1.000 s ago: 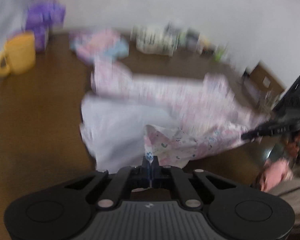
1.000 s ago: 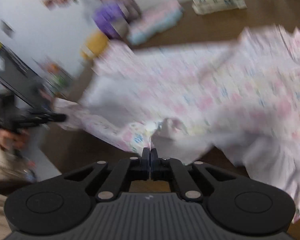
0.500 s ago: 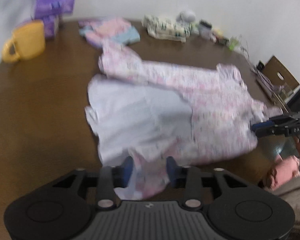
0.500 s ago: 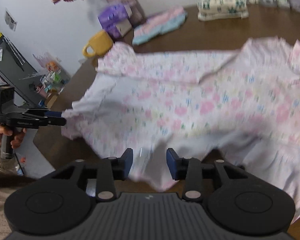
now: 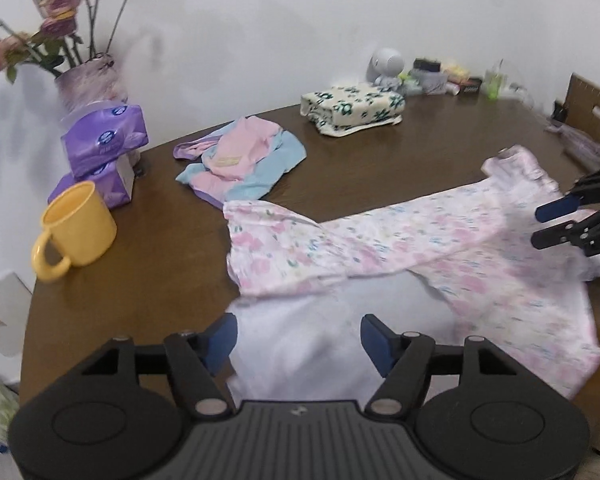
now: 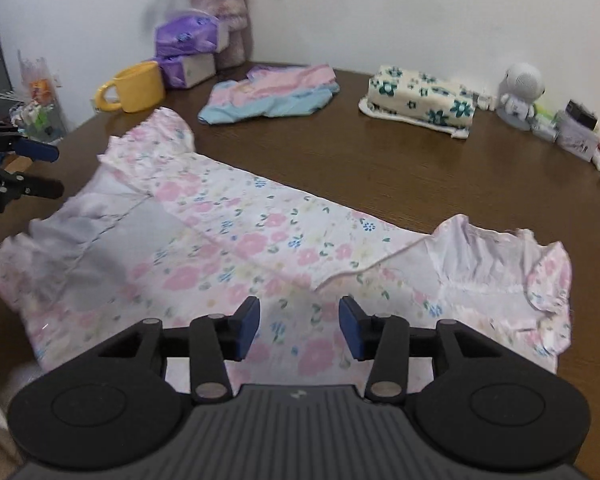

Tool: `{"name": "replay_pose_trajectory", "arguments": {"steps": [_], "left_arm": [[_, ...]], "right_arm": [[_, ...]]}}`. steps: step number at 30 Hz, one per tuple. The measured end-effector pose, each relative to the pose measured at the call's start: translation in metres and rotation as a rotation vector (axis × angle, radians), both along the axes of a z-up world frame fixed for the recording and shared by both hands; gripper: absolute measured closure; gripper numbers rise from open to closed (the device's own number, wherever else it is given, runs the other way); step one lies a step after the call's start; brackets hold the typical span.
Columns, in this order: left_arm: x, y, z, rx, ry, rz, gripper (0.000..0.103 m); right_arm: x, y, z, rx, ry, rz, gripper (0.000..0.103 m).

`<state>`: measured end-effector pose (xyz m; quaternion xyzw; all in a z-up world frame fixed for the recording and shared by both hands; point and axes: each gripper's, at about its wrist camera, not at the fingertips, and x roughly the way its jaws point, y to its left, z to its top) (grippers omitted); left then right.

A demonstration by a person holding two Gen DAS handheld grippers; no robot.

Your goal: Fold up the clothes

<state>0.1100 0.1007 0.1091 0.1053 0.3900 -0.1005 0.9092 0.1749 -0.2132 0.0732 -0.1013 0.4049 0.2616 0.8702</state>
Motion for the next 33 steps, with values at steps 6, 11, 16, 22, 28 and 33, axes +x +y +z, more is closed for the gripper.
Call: {"name": "replay_pose_trajectory", "arguments": {"steps": [6,11,16,22,28,33], "left_arm": [[0.047,-0.008,-0.031,0.099,0.01,-0.019,0.036],[0.07,-0.006,-0.038,0.057,0.029,-0.066,0.086],[0.09,0.002,-0.024,-0.032,0.031,-0.087,0.097],[0.128,0.004,-0.005,-0.075,-0.031,-0.063,0.098],[0.179,0.011,-0.007,-0.12,-0.05,0.002,0.098],[0.208,0.014,-0.026,-0.141,-0.02,0.027,0.099]], "right_arm": [[0.034,0.01,-0.02,0.011,0.079,-0.027,0.059],[0.045,0.011,-0.013,0.069,0.087,-0.014,0.1],[0.071,0.007,0.013,0.124,0.055,-0.047,0.1],[0.126,0.001,0.027,0.165,0.063,-0.141,0.1],[0.174,0.002,0.005,0.141,0.084,-0.223,0.1],[0.199,0.006,-0.019,0.12,0.107,-0.27,0.1]]}}
